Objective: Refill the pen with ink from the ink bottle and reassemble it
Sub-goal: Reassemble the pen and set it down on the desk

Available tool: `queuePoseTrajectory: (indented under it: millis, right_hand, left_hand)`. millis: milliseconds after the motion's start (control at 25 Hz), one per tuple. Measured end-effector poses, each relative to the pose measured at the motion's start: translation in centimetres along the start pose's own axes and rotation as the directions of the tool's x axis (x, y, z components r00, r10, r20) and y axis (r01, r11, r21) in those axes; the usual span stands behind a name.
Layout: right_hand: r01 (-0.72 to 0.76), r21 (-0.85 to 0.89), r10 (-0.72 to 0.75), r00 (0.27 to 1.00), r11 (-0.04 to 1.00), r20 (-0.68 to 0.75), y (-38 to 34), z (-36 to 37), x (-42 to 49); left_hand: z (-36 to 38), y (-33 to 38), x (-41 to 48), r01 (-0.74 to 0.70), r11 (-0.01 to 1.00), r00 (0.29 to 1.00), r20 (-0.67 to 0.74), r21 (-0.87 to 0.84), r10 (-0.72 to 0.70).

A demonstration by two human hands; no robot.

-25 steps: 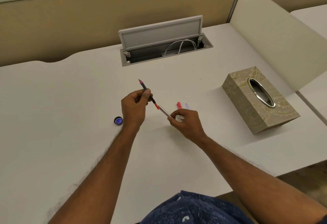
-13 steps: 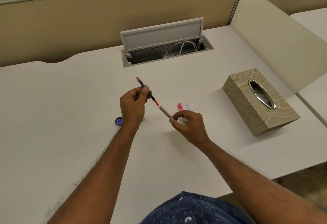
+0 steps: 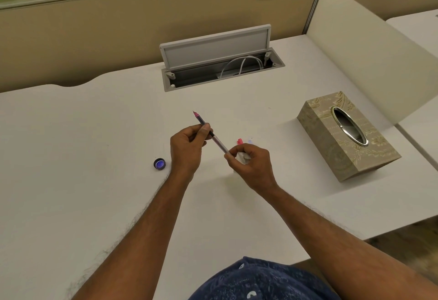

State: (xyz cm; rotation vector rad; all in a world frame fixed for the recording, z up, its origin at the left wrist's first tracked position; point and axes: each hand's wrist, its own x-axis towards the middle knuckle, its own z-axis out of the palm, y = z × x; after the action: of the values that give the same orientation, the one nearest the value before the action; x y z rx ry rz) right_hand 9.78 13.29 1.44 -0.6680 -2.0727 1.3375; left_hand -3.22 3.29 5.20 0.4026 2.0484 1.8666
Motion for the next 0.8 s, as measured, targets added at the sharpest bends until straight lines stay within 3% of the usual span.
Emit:
queuePoseTrajectory:
  millis: [400,640,800]
  right_hand:
    - [-0.033,0.174,0.037,0.999,0.984,-0.019,-0.6,0.5,0.2]
    - [-0.232,0.339,0.192,0.97,0.912,0.148,-0.8,0.6,0.4]
    - [-0.28,0.356,0.244,0.959,0.892,0.143,-1.0,0.7,0.1]
  left_hand:
    - [-0.4,0.6,-0.8,0.025,0.999,0.988,0.156,-0.023,-0.021]
    - [-0.5,1.0,-0.8,0.016,1.0,0.986,0.164,-0.007,-0.014]
    - [-0.4,0.9,-0.9,0.011,1.0,0.986,0.166,0.009,-0.013]
